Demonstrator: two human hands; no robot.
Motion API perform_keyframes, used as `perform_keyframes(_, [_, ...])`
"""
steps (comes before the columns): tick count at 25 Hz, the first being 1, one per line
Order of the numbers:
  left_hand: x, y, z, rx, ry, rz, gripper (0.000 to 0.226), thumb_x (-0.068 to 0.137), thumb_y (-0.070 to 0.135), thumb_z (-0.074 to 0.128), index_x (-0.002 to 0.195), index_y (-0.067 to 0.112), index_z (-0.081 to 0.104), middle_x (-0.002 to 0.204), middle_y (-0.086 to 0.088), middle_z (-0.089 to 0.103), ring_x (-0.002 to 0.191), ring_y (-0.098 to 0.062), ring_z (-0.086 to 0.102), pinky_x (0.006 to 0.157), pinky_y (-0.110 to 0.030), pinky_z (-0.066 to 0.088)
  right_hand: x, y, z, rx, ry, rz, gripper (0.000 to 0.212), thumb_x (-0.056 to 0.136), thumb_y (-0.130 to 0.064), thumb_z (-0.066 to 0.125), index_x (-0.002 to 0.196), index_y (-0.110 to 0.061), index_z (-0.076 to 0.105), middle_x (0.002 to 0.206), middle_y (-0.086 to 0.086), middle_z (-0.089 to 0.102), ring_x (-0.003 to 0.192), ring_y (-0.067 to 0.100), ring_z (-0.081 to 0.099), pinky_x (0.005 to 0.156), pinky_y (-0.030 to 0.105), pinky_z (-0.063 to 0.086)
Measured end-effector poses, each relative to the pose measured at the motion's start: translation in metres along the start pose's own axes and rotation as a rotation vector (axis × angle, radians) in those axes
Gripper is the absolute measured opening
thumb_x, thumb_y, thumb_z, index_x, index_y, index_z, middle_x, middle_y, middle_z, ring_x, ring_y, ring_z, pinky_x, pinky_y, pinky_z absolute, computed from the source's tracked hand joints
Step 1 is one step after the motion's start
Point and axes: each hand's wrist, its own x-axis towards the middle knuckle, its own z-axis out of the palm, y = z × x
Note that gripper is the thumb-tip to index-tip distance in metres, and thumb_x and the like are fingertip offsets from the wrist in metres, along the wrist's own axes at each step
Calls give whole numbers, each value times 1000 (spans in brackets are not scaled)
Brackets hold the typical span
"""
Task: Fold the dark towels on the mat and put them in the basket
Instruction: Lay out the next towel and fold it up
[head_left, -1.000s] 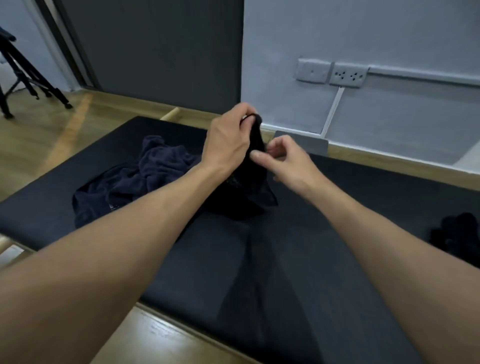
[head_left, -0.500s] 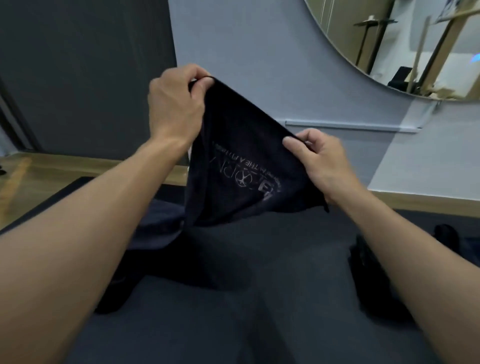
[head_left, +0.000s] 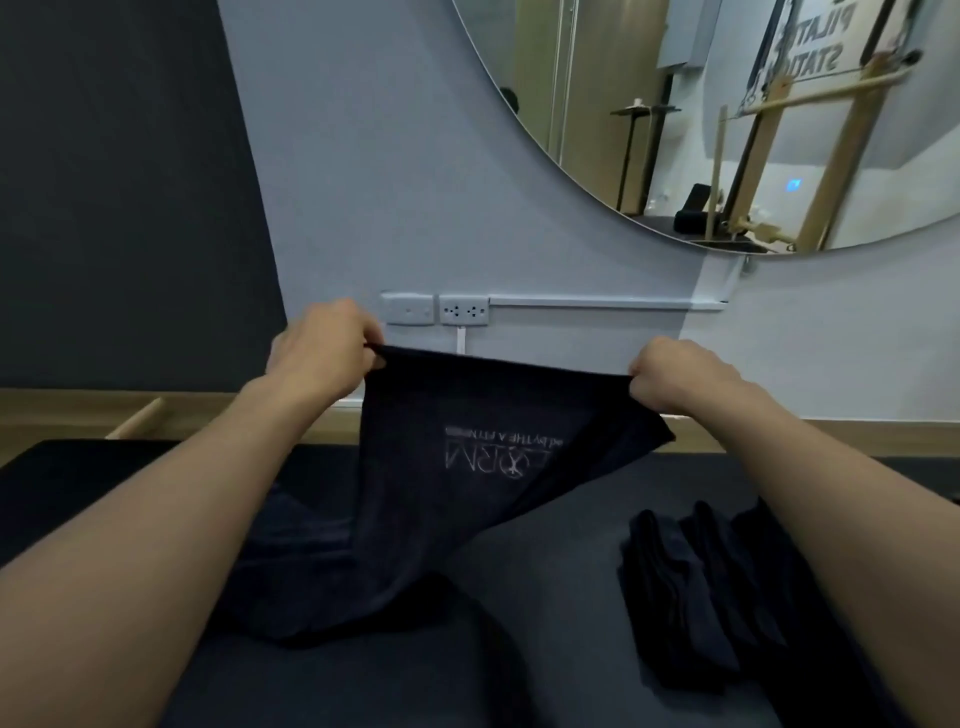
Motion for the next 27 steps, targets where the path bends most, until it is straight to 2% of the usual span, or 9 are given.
perform_keyframes(3, [37, 34, -28, -419, 317, -154, 17, 95, 11, 58, 97, 22, 71, 77, -5, 66, 61, -26, 66, 60, -37, 59, 28, -24, -41, 887, 52, 147, 16, 96, -4, 46, 106, -1, 58, 73, 18, 64, 40, 21, 54, 38, 24, 43])
perform_keyframes(4, [53, 46, -42, -647, 357, -193, 19, 97, 8, 52, 100, 19, 68, 74, -7, 67, 53, -25, 66, 50, -32, 56, 33, -34, -60, 1139, 88, 141, 18, 100, -5, 41, 111, -8, 54, 76, 19, 65, 43, 21, 60, 37, 26, 49])
perform_keyframes(6, [85, 69, -76, -1113, 401, -228, 21, 101, 6, 41, 98, 16, 59, 79, -15, 69, 54, -27, 70, 45, -30, 56, 44, -50, -104, 1360, 184, 26, 19, 104, -11, 38, 108, -16, 55, 93, 16, 68, 68, 30, 71, 53, 37, 61])
perform_keyframes(8, [115, 81, -113, -1270, 481, -169, 22, 102, 8, 38, 92, 18, 54, 96, -15, 69, 72, -26, 74, 54, -36, 61, 56, -66, -150, 1408, 296, -97, 24, 103, -12, 40, 96, -22, 61, 103, 11, 69, 86, 32, 72, 65, 42, 63])
perform_keyframes(11, [143, 92, -157, -1189, 594, -49, 19, 101, 12, 40, 93, 21, 55, 107, -5, 67, 91, -20, 71, 66, -35, 62, 69, -80, -209, 1383, 423, -226, 27, 102, -13, 42, 93, -27, 63, 107, 4, 68, 97, 24, 69, 70, 39, 62])
perform_keyframes(15, [150, 103, -192, -1194, 741, 63, 24, 99, 13, 42, 83, 29, 51, 106, -2, 67, 92, -16, 70, 70, -35, 62, 72, -81, -257, 1145, 704, -275, 19, 100, -18, 48, 101, -25, 66, 106, 0, 67, 94, 15, 66, 77, 31, 60])
perform_keyframes(19, [128, 99, -196, -1192, 907, 126, 21, 94, 18, 46, 78, 31, 49, 95, 1, 69, 86, -14, 71, 71, -40, 61, 51, -65, -258, 868, 1002, -319, 23, 100, -31, 49, 105, -16, 66, 107, 0, 54, 91, 7, 53, 78, 14, 41])
perform_keyframes(23, [89, 92, -184, -1154, 1015, 245, 16, 92, 18, 48, 79, 28, 50, 87, 2, 68, 82, -17, 70, 72, -43, 59, 15, -49, -232, 1102, 940, -479, 15, 99, -31, 53, 86, -27, 60, 79, -16, 55, 69, -9, 50, 69, 11, 44])
perform_keyframes(27, [50, 71, -167, -1085, 1134, 243, 18, 90, 17, 54, 77, 29, 50, 78, 9, 60, 67, 1, 57, 68, -26, 53, -15, -44, -205, 1448, 781, -430, 13, 89, -30, 69, 80, -21, 66, 82, -2, 69, 81, 10, 68, 79, 28, 59])
